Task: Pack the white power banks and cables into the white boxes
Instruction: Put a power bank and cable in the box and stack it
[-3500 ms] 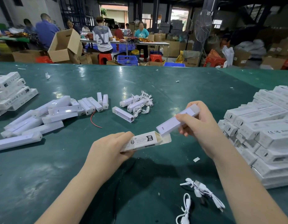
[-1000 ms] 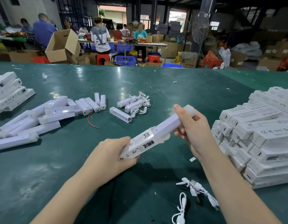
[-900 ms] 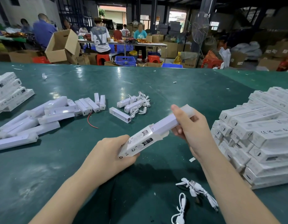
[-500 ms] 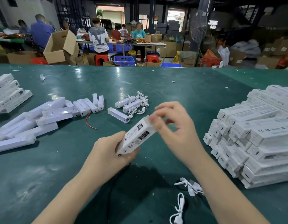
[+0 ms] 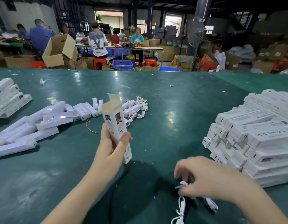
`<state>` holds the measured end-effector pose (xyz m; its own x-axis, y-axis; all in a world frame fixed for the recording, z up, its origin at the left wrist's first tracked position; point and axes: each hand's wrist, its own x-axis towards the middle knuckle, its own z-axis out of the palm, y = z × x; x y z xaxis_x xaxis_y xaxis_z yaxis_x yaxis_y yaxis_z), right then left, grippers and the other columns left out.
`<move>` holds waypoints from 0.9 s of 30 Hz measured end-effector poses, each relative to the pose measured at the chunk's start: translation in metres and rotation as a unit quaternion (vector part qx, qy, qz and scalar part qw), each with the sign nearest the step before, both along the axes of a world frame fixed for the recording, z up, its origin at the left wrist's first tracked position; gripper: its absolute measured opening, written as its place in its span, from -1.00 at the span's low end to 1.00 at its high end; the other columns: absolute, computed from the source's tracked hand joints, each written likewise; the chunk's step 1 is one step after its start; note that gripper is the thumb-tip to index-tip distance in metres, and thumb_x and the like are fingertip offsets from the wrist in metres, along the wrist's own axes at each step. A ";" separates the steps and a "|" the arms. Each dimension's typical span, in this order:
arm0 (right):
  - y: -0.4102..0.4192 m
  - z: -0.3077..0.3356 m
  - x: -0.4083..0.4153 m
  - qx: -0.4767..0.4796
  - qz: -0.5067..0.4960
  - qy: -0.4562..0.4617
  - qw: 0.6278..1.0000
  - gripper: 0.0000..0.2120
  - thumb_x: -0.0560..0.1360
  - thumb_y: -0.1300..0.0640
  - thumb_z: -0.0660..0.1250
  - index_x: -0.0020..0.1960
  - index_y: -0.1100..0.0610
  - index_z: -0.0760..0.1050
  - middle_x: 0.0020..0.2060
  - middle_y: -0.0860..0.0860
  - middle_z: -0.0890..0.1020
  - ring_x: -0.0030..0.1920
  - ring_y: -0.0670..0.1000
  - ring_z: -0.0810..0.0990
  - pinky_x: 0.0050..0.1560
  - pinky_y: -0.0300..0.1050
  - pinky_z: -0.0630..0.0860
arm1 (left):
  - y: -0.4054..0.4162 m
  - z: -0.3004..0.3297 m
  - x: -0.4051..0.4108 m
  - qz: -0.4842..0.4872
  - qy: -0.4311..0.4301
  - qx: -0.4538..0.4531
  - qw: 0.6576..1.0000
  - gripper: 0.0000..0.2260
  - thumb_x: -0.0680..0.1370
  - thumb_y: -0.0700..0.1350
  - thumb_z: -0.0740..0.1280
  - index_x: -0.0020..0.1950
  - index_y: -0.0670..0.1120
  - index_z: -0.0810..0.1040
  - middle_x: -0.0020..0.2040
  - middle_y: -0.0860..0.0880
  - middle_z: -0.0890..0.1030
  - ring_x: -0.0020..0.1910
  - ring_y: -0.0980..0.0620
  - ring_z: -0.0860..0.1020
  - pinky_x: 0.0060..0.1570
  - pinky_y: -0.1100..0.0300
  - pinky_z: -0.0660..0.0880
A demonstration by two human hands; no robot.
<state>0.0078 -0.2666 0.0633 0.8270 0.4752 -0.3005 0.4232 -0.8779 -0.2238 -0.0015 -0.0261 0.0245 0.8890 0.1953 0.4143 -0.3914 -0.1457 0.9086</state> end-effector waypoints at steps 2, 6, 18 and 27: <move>-0.002 -0.010 -0.006 0.025 -0.014 -0.030 0.999 -0.84 0.42 0.02 0.32 -0.03 -0.17 0.54 -0.24 -0.23 0.56 -0.23 -0.29 0.49 -0.18 -0.33 0.46 | -0.003 -0.005 0.001 -0.024 0.022 0.012 0.999 -0.79 0.57 0.03 0.25 0.03 0.40 0.37 -0.04 0.05 0.61 0.00 0.20 0.58 -0.06 0.42 0.46; -0.001 -0.010 0.000 0.189 -0.070 -0.090 0.975 -0.90 0.48 0.04 0.36 -0.17 -0.16 0.58 -0.27 -0.19 0.66 -0.24 -0.21 0.56 -0.11 -0.20 0.53 | -0.009 -0.012 0.003 -0.042 0.076 0.058 0.994 -0.75 0.62 -0.11 0.24 0.14 0.24 0.32 0.02 0.03 0.60 -0.08 0.27 0.59 -0.22 0.44 0.45; 0.065 -0.004 0.030 0.592 -0.074 0.074 0.799 -0.88 0.57 0.31 0.33 0.01 0.19 0.63 -0.15 0.06 0.72 -0.22 -0.09 0.62 -0.17 -0.28 0.54 | -0.009 0.004 0.000 -0.093 0.202 -0.197 0.955 -0.69 0.33 -0.04 0.47 -0.07 -0.09 0.41 -0.26 -0.03 0.64 -0.44 0.05 0.52 -0.46 0.25 0.46; 0.066 -0.015 0.024 0.638 -0.048 0.046 0.767 -0.77 0.47 0.32 0.45 -0.06 0.00 0.69 -0.21 -0.08 0.71 -0.18 -0.15 0.65 -0.07 -0.35 0.52 | -0.008 0.002 0.001 -0.173 0.271 -0.259 0.910 -0.61 0.32 -0.17 0.53 -0.03 -0.10 0.36 -0.27 -0.10 0.56 -0.40 0.05 0.50 -0.43 0.27 0.47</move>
